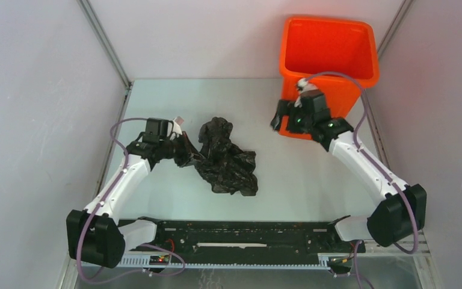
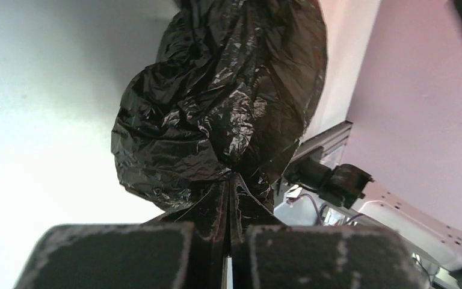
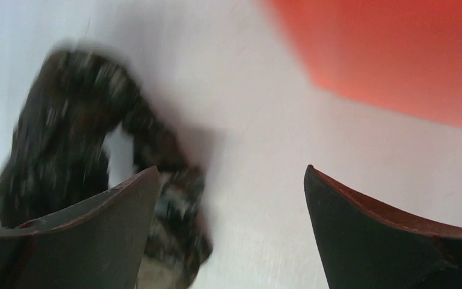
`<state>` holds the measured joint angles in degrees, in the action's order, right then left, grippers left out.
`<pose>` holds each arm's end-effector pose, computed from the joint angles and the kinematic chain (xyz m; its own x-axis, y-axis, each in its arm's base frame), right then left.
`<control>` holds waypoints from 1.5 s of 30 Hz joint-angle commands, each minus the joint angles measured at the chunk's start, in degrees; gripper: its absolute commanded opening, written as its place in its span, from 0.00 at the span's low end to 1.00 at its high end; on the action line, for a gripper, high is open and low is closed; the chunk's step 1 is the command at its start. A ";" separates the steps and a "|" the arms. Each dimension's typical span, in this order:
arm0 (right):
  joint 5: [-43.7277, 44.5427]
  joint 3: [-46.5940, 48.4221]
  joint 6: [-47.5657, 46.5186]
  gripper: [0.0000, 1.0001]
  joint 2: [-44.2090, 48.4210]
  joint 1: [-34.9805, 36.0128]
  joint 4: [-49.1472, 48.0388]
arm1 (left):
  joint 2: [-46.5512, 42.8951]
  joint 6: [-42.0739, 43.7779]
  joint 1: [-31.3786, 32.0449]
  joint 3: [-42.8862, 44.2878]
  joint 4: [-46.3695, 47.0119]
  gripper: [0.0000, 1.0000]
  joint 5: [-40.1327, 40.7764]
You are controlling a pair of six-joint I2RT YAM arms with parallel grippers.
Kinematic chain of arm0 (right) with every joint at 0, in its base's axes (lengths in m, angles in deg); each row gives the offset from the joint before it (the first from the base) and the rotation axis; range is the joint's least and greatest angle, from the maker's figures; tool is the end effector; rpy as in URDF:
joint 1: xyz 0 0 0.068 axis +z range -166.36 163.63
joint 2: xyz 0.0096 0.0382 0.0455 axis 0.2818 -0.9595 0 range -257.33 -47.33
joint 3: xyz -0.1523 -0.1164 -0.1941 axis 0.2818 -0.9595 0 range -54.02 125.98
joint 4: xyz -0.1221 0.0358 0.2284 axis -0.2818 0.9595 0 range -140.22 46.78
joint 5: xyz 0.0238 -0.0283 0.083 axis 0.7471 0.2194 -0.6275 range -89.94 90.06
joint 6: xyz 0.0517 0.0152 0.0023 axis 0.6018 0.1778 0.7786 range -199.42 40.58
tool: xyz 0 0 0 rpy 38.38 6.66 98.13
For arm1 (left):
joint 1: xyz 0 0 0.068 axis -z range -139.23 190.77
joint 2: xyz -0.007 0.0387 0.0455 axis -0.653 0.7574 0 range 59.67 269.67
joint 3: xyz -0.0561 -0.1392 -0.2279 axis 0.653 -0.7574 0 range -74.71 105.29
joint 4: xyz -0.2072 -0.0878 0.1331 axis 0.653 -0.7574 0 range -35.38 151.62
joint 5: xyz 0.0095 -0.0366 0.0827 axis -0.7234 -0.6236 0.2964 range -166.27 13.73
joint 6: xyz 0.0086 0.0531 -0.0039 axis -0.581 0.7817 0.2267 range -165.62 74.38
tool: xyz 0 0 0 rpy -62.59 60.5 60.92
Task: Put the trash bags into the trash bin
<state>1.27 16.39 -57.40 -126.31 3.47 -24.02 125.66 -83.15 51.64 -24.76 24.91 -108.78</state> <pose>0.2925 0.1048 0.3330 -0.6184 0.1754 -0.7661 -0.0983 0.9499 0.2969 0.2199 -0.0618 0.2619 -0.9114 -0.3482 -0.2194 -0.0968 0.6996 -0.7080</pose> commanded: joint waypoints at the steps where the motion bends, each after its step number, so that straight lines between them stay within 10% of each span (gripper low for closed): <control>1: -8.38 -3.15 -7.13 1.00 6.28 11.95 5.55 | -1.56 -4.11 0.29 5.54 6.62 0.00 -4.47; 6: -12.82 -4.88 -3.31 1.00 7.75 18.52 7.74 | -5.84 -5.33 0.29 3.27 12.00 0.00 -7.19; 13: -26.60 -10.40 0.01 1.00 7.90 20.57 0.30 | -4.08 -38.56 1.92 -11.09 64.49 0.00 -20.83; 30: -31.51 -11.44 0.97 1.00 29.01 5.77 -4.54 | 4.21 -44.21 13.43 13.80 64.24 0.00 -20.05; 45: -35.54 -11.50 11.46 1.00 27.09 13.08 -19.56 | 3.71 -44.72 13.78 15.26 60.61 0.00 -18.92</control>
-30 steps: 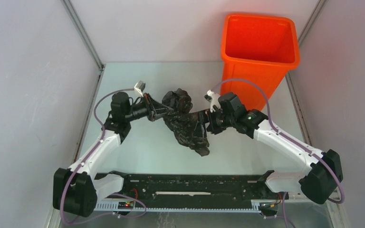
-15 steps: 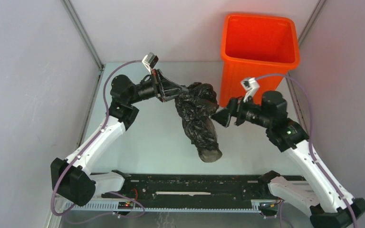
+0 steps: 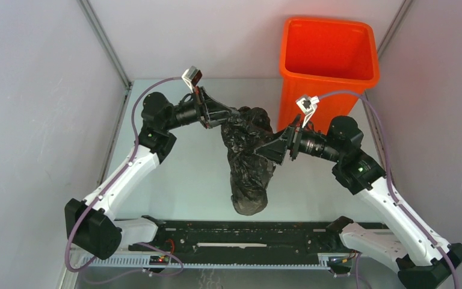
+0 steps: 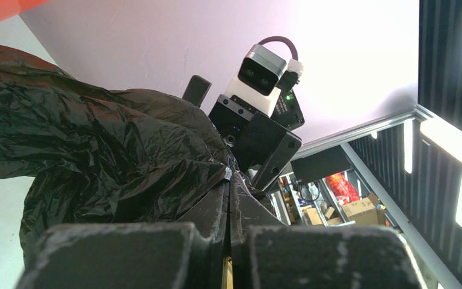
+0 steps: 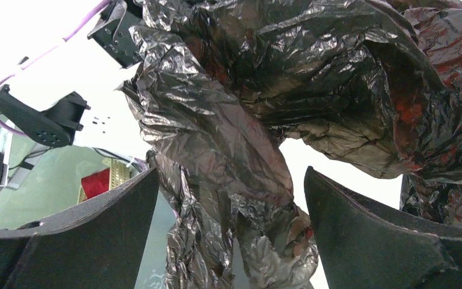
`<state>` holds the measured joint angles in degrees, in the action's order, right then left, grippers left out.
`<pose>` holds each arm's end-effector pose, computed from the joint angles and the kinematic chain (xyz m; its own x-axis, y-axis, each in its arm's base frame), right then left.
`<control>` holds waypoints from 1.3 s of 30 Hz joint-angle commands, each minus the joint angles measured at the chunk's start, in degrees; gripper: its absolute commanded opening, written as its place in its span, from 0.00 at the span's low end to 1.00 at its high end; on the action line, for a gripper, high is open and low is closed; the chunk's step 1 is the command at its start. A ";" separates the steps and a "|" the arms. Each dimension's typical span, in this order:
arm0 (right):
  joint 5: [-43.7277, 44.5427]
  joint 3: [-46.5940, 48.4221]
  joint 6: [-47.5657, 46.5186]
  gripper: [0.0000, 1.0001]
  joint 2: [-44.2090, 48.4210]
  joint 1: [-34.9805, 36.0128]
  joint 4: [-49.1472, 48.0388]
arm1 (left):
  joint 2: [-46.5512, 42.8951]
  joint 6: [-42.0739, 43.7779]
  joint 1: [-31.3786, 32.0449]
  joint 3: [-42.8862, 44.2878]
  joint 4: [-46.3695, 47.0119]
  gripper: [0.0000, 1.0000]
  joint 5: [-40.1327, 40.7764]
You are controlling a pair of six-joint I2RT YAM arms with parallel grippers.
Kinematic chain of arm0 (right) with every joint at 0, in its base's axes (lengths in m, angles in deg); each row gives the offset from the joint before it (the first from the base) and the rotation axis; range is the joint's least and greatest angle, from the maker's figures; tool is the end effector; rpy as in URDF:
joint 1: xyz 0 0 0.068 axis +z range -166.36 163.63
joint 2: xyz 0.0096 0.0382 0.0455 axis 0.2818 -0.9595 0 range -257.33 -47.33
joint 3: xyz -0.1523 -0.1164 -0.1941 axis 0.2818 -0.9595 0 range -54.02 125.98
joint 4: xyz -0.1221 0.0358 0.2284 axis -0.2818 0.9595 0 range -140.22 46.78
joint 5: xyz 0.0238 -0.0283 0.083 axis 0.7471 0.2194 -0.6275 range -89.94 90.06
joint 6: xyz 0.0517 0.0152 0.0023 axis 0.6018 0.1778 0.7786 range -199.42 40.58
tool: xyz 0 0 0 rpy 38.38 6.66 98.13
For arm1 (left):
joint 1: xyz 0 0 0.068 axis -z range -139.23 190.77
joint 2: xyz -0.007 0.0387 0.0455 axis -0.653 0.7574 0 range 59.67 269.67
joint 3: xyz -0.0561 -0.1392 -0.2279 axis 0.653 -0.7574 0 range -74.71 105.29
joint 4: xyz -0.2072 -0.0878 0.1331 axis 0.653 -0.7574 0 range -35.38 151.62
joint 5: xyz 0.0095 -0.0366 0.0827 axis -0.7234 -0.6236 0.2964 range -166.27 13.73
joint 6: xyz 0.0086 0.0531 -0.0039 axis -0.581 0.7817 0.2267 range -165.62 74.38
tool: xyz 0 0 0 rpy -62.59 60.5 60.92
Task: Put the trash bags into the trash bin
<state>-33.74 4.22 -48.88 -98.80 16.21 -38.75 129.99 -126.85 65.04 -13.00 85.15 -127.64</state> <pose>0.1536 0.1217 0.4000 -0.5242 0.1662 -0.8352 -0.7527 0.3684 0.5457 0.2395 -0.1386 0.4096 -0.8980 -0.2719 -0.3460 0.3759 -0.0651 -0.9244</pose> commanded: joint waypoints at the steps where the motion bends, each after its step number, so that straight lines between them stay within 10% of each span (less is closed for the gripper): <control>1: -0.37 0.65 3.01 1.00 -0.78 0.44 -4.84 | -0.70 -1.10 0.40 3.57 0.33 0.00 0.10; 11: 2.26 -2.81 6.12 0.86 -2.33 1.82 -8.32 | -0.13 -3.04 0.38 5.47 1.16 0.00 1.33; 15: -0.54 -2.99 7.12 0.52 -2.19 1.40 -10.14 | 0.29 -4.07 0.19 5.51 2.67 0.02 1.87; 19: -0.23 -2.88 8.66 0.00 -0.21 -0.39 -8.92 | -0.48 9.38 -2.24 10.11 -15.59 0.41 4.37; 22: 5.54 -2.78 12.94 0.00 1.31 -2.57 -7.14 | -2.47 26.13 -5.30 15.23 -46.64 0.77 15.98; 26: 16.20 -0.35 18.69 0.00 1.24 -3.22 -2.17 | -5.06 33.44 -7.05 15.25 -59.85 0.97 23.56; 39: 18.25 2.04 18.57 0.00 -1.21 -3.40 4.46 | -12.39 24.22 10.83 -6.44 -37.74 1.00 24.67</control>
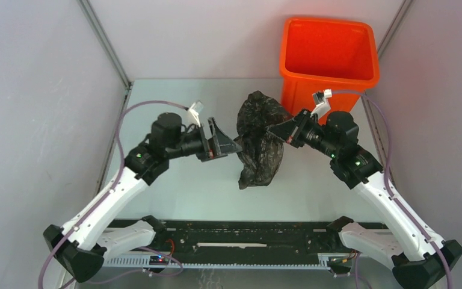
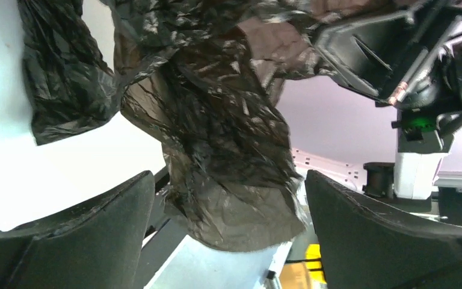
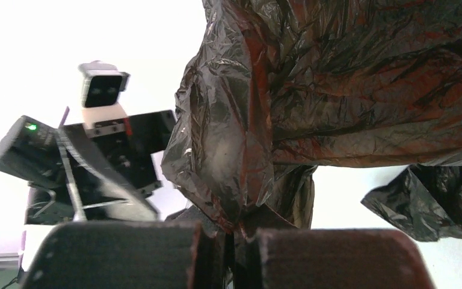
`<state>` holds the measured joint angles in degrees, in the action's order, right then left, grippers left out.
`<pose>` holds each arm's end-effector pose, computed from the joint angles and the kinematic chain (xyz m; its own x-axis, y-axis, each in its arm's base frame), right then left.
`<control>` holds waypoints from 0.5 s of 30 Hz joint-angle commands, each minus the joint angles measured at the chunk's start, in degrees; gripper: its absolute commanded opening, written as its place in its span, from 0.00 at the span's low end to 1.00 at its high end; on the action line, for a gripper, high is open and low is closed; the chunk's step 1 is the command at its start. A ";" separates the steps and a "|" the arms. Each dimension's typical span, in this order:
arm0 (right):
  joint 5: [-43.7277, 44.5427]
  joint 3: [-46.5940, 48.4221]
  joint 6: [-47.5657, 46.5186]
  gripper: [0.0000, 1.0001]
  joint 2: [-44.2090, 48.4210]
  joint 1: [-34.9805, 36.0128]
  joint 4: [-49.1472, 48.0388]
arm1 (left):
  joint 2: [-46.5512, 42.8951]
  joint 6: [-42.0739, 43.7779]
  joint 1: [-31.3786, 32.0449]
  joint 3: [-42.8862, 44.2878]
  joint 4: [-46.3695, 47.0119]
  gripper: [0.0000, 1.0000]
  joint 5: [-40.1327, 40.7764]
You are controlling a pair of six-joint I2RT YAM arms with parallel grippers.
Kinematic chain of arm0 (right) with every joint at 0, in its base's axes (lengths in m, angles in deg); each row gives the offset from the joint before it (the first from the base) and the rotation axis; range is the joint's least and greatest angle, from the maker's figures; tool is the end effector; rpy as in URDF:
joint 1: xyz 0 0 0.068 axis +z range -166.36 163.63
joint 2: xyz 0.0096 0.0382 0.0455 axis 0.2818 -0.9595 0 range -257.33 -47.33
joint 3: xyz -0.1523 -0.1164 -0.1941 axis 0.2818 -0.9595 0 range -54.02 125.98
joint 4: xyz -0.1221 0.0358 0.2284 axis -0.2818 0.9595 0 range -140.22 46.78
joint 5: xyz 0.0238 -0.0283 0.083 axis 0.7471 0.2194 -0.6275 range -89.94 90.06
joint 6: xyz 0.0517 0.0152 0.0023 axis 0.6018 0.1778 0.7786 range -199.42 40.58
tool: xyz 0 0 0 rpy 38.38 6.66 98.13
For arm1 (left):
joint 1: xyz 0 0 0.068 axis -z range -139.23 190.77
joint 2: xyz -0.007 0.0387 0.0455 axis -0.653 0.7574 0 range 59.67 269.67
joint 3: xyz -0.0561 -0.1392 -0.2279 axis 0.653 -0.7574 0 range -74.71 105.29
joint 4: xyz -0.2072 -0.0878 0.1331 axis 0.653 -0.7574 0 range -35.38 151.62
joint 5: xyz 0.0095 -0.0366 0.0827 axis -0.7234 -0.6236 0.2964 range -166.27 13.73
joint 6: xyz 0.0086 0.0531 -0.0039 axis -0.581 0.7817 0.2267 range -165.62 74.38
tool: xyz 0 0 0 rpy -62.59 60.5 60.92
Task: Put the trash bags into the trash bin
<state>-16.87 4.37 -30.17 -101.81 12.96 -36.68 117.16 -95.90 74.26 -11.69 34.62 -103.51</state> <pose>0.1810 0.1136 0.3869 -0.6398 0.4719 -0.6067 -0.3588 0.5147 0.7787 0.1698 -0.1320 0.3809 -0.8457 -0.2605 -0.4657 0.3056 0.4790 -0.8229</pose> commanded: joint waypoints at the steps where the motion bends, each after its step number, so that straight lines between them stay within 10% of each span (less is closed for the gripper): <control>1: 1.37 1.86 -0.54 0.00 2.29 -0.14 2.90 | 0.45 -9.43 1.54 -10.23 16.75 1.00 0.92; 7: 0.41 1.86 -0.48 0.00 4.13 -0.27 3.81 | 3.67 -18.12 1.66 -15.71 24.41 1.00 3.02; 11: 0.49 1.83 -0.49 0.00 5.30 -0.31 5.39 | 6.66 -29.80 1.85 -22.74 48.27 1.00 0.61; 15: 0.81 1.86 -1.51 0.00 7.23 -0.23 8.17 | 11.90 -35.36 4.30 -22.19 60.57 0.77 -0.08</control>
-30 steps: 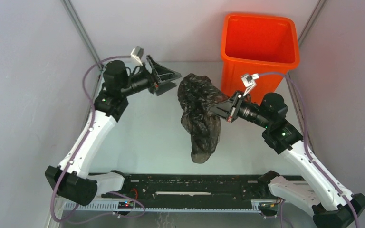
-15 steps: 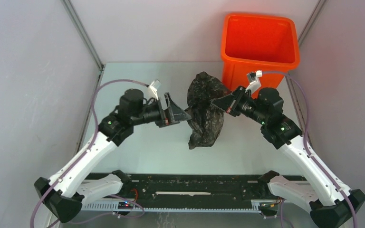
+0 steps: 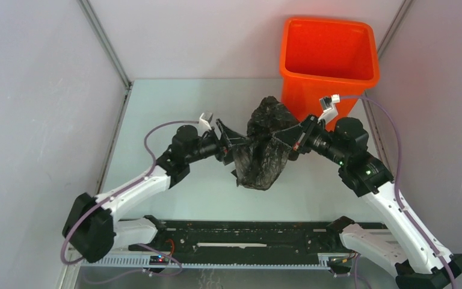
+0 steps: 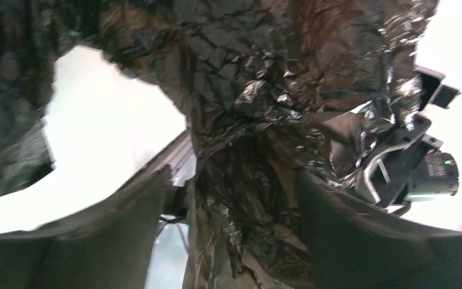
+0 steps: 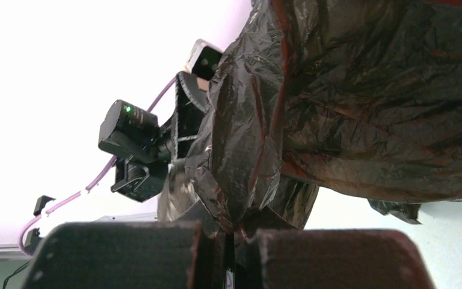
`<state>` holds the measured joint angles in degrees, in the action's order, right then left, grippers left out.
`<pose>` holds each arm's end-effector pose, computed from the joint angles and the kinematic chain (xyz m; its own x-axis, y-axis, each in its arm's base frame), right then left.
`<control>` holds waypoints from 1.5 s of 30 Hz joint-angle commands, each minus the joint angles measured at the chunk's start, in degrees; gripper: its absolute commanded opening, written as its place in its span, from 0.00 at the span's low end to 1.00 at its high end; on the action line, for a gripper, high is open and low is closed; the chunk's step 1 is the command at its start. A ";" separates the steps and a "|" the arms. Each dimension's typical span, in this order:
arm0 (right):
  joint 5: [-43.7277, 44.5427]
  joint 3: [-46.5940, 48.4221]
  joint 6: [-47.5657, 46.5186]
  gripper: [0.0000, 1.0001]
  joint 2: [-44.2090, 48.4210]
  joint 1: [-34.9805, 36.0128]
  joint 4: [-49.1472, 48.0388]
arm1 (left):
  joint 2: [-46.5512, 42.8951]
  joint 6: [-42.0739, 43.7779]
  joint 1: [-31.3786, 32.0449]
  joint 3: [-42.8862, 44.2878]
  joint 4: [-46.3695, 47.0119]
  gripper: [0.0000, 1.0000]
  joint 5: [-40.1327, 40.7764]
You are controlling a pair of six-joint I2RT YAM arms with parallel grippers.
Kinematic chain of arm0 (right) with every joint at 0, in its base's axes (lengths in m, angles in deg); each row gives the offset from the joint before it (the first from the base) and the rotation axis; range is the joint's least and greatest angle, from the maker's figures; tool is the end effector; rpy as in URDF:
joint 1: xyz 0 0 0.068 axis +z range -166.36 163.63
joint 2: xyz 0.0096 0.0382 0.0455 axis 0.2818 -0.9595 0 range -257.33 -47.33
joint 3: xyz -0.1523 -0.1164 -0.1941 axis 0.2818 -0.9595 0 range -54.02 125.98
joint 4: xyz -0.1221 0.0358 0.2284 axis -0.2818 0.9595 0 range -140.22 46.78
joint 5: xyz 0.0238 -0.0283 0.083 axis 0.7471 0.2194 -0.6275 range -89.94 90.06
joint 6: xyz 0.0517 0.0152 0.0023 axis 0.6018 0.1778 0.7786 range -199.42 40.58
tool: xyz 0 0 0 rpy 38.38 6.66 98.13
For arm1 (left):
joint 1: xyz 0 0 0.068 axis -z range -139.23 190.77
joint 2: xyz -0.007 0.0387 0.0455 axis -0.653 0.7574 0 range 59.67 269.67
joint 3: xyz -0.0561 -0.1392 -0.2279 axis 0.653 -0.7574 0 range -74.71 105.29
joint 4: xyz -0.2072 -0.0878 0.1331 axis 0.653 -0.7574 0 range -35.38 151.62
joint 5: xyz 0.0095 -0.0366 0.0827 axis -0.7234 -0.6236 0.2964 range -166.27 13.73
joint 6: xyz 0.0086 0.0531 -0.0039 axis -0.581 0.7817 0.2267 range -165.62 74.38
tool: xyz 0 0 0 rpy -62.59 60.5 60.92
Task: Put the trash bags into the trash bin
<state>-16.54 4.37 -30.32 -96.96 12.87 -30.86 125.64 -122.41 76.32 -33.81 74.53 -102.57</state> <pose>0.1593 0.1009 0.3914 -0.6441 0.4696 -0.6038 -0.3456 0.5256 0.7774 0.2051 -0.1661 0.2829 -0.8897 -0.4369 -0.1324 0.0327 0.2284 -0.9730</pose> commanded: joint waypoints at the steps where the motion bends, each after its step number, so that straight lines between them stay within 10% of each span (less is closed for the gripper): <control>1: 0.60 1.85 -1.74 0.00 2.91 -0.14 3.16 | 3.53 -8.58 2.91 0.18 20.85 0.71 0.10; 8: 0.68 1.86 -5.18 0.00 6.81 -0.05 11.08 | -2.02 -2.47 2.38 -1.86 7.35 0.02 7.02; 18: -0.52 0.42 -12.26 0.00 6.61 2.22 32.84 | -28.11 19.66 -0.77 6.27 -55.56 0.00 40.55; 27: 1.79 -2.99 -5.28 0.05 -5.68 7.50 17.77 | -23.08 23.54 -7.86 7.46 -57.81 0.00 31.99; 31: 4.60 18.69 -7.16 0.00 -23.96 7.55 20.96 | -9.20 26.82 -20.03 28.44 -59.19 0.00 27.39; 39: 5.62 103.86 -22.21 0.00 -53.44 8.93 41.63 | 2.90 30.16 -22.87 75.91 -36.75 0.00 8.89; 41: 3.35 96.64 -23.63 0.00 -48.15 9.18 33.08 | 0.81 32.31 -22.56 74.57 -34.68 0.00 8.23; 45: 2.46 45.94 -20.53 0.00 -25.30 9.49 3.17 | -9.11 36.04 -22.83 54.46 -37.70 0.00 14.96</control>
<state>-12.32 79.03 -50.12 -138.51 21.74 -8.11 123.00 -91.70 53.63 35.33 39.16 -89.68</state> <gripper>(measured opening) 0.006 0.005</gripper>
